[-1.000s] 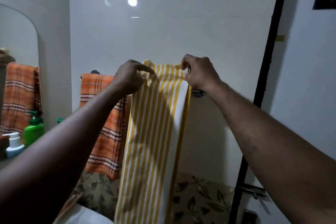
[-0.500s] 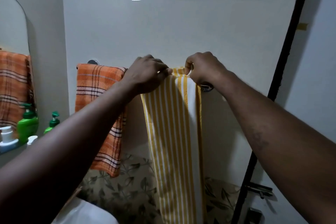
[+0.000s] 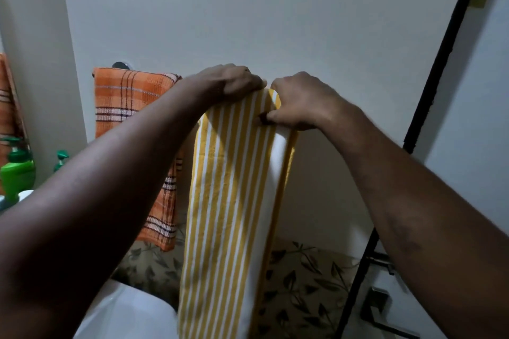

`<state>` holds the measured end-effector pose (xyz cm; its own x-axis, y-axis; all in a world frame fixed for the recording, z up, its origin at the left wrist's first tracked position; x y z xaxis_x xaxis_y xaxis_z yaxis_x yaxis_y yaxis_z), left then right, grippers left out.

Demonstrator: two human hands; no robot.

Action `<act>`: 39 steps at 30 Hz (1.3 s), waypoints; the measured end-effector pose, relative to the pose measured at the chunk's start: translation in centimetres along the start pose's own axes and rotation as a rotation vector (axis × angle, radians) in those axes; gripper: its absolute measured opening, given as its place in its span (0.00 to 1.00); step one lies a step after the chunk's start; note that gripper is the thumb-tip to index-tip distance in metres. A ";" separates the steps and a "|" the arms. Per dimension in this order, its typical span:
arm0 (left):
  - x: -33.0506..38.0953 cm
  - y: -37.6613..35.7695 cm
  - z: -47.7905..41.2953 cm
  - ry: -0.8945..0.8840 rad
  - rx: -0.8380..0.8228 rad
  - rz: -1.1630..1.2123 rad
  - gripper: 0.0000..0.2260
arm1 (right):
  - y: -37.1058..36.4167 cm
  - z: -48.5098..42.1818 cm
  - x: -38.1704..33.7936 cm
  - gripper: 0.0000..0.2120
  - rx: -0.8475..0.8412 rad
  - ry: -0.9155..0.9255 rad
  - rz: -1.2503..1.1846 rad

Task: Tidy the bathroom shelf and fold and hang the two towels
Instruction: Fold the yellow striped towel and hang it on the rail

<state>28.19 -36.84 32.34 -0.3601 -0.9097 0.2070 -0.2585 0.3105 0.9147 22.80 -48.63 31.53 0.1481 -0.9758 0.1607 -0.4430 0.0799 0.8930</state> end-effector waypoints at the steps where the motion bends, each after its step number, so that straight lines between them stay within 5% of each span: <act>1: -0.2 -0.1 -0.2 0.011 0.017 0.003 0.25 | -0.3 0.0 0.2 0.22 0.025 -0.007 0.001; 8: -1.4 -0.4 -0.6 -0.083 0.161 -0.072 0.36 | -0.5 -1.3 0.2 0.31 -0.006 0.043 0.088; 15: -4.0 0.0 2.2 -0.263 0.747 -0.140 0.28 | -0.6 -2.3 0.1 0.36 -0.056 0.012 0.057; 20: -5.1 -1.1 5.6 -0.207 0.988 0.024 0.18 | 0.1 -2.3 0.1 0.35 0.032 0.009 0.094; 24: -5.5 -3.3 6.9 -0.079 0.950 0.171 0.21 | 0.0 -2.2 0.0 0.36 0.060 0.018 0.102; 30: -5.1 -1.9 4.6 -0.224 0.673 0.039 0.22 | -0.3 -1.0 -0.9 0.39 0.037 0.065 0.185; 39: -4.7 -0.9 2.5 -0.146 0.439 0.182 0.23 | 0.1 0.5 -4.2 0.25 0.155 0.132 0.083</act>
<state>27.85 -32.11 29.69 -0.5477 -0.7918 0.2703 -0.5219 0.5758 0.6293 21.72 -44.66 30.72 0.2155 -0.9312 0.2941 -0.5876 0.1168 0.8007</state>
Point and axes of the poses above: each hand's wrist, its own z-axis away from the middle knuckle, its own y-axis out of the back of the hand, x = y × z, the point moved 8 cm from there along -z, towards the middle knuckle
